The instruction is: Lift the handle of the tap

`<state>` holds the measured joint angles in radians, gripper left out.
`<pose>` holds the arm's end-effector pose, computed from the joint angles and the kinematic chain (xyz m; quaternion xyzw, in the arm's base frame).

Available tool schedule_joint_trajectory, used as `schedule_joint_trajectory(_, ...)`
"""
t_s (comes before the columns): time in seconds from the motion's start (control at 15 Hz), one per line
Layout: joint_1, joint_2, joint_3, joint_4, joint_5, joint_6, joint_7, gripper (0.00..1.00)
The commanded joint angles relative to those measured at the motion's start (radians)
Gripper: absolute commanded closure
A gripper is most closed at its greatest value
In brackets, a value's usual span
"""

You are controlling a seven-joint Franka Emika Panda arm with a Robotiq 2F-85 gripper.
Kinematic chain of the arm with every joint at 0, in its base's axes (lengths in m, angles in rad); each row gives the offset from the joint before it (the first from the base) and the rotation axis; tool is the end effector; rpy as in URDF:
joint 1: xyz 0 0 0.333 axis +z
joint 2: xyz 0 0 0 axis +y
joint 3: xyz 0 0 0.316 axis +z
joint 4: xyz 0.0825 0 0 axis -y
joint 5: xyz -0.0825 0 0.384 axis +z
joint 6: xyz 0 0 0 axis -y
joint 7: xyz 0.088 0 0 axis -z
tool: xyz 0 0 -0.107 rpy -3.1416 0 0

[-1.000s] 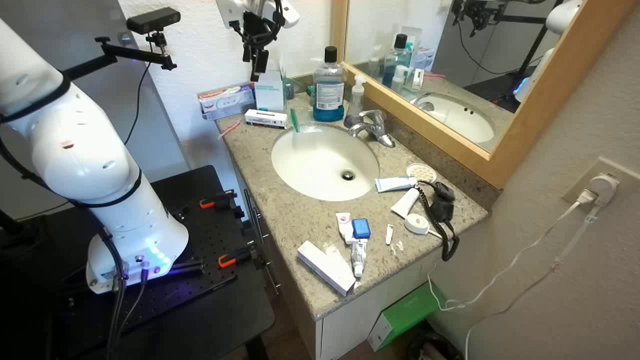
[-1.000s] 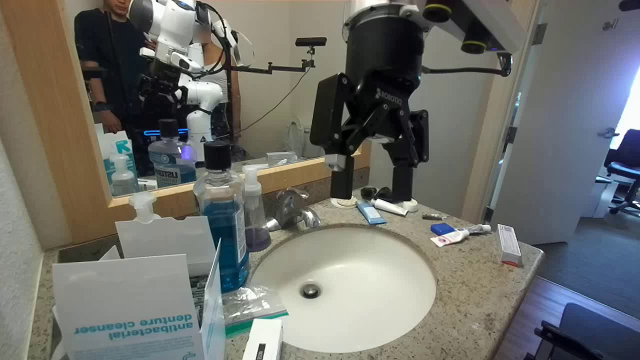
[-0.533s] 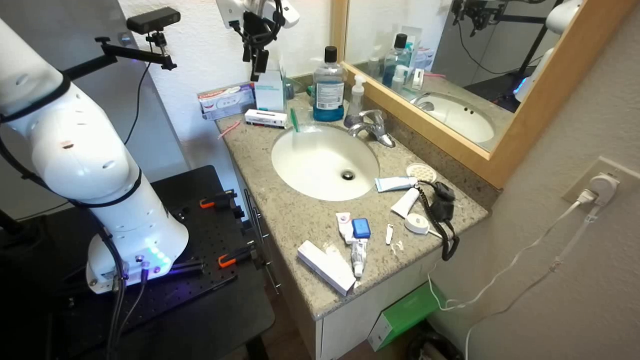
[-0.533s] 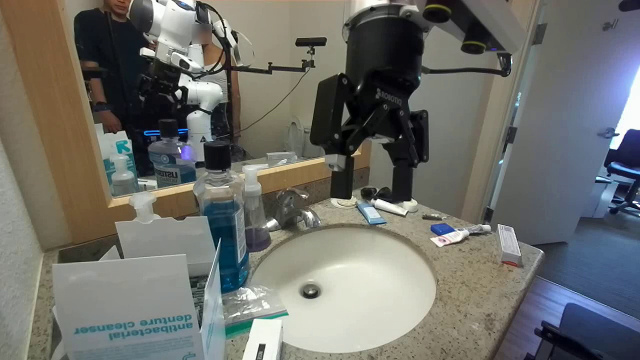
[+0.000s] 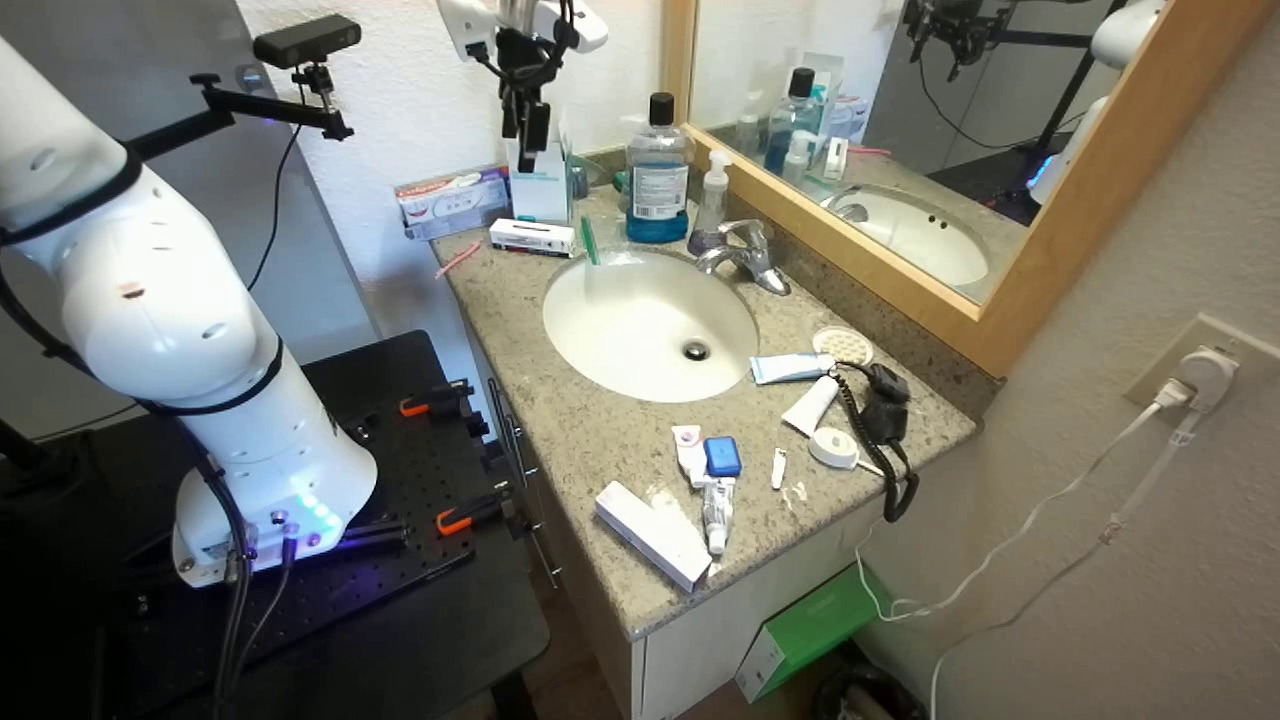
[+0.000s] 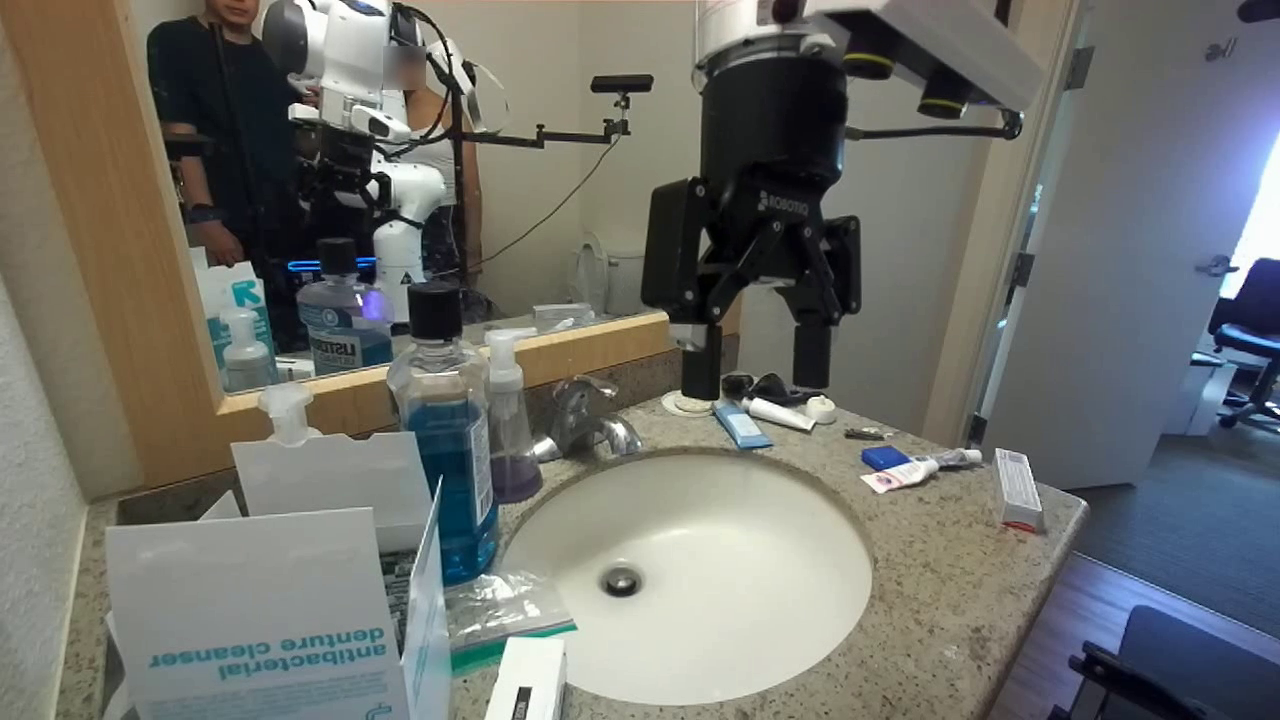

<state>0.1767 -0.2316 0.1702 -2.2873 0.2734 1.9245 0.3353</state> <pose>0.4263 0.1763 0.4359 -0.9909 0.0534 0.0967 0.0774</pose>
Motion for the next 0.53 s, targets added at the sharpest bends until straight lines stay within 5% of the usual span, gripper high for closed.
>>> schedule_joint_trajectory(0.0, -0.028, 0.012, 0.016, -0.002, -0.077, 0.033, 0.057, 0.00)
schedule_joint_trajectory(0.47, -0.078, 0.066, 0.001, -0.021, -0.237, 0.204, 0.128, 0.00)
